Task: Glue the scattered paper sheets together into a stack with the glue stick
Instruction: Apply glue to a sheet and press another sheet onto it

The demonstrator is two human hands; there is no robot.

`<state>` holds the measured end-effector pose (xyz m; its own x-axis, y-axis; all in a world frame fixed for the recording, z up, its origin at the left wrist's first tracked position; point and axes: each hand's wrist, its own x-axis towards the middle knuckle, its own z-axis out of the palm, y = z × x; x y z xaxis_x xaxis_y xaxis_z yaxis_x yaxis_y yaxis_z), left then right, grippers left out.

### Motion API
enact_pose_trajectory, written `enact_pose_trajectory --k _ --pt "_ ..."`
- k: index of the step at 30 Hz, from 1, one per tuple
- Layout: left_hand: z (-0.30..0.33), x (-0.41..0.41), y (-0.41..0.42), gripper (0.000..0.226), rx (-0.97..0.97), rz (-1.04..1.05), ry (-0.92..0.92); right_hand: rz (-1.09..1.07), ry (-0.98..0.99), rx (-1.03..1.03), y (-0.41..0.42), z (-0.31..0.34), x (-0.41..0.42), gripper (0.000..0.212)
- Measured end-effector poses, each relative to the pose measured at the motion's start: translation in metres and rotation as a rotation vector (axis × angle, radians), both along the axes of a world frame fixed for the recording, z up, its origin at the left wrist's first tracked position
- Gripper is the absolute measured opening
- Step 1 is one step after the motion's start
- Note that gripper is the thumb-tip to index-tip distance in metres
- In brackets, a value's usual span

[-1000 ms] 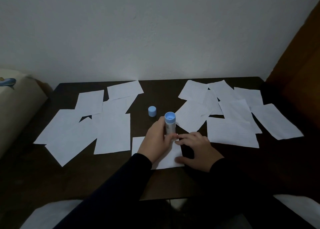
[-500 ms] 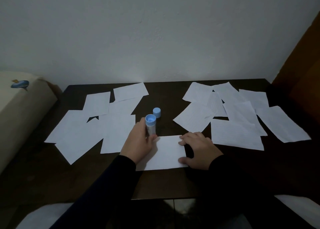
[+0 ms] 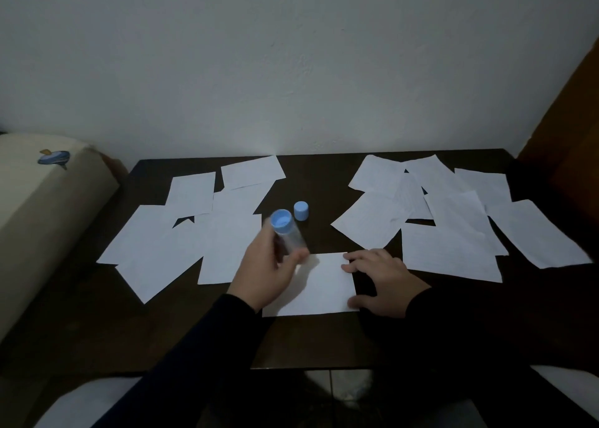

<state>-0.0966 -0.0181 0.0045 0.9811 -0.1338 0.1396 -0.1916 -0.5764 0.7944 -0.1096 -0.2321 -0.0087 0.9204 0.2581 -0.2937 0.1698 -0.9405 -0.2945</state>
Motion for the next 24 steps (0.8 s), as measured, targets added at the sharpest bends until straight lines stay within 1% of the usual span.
enact_pose_trajectory --k 3,6,10,14,19,24 --pt "-0.002 -0.012 -0.013 0.042 0.068 -0.252 0.025 -0.008 0.011 0.007 0.0 -0.001 0.0 0.067" --pt "-0.009 -0.02 -0.026 0.045 0.118 -0.362 0.042 -0.015 0.012 0.005 0.001 -0.003 -0.003 0.065" --pt "-0.016 -0.025 -0.034 0.056 0.184 -0.41 0.075 -0.017 -0.009 -0.007 0.002 -0.003 -0.006 0.067" --pt "-0.014 -0.023 -0.031 0.061 0.23 -0.432 0.101 -0.032 0.037 -0.015 0.005 0.002 -0.004 0.068" --pt "-0.008 -0.02 -0.01 0.045 0.26 -0.417 0.099 -0.047 0.114 -0.07 0.008 0.01 0.0 0.069" --pt "-0.012 -0.024 0.019 0.043 0.259 -0.336 0.12 -0.058 0.149 -0.068 0.011 0.015 -0.002 0.071"
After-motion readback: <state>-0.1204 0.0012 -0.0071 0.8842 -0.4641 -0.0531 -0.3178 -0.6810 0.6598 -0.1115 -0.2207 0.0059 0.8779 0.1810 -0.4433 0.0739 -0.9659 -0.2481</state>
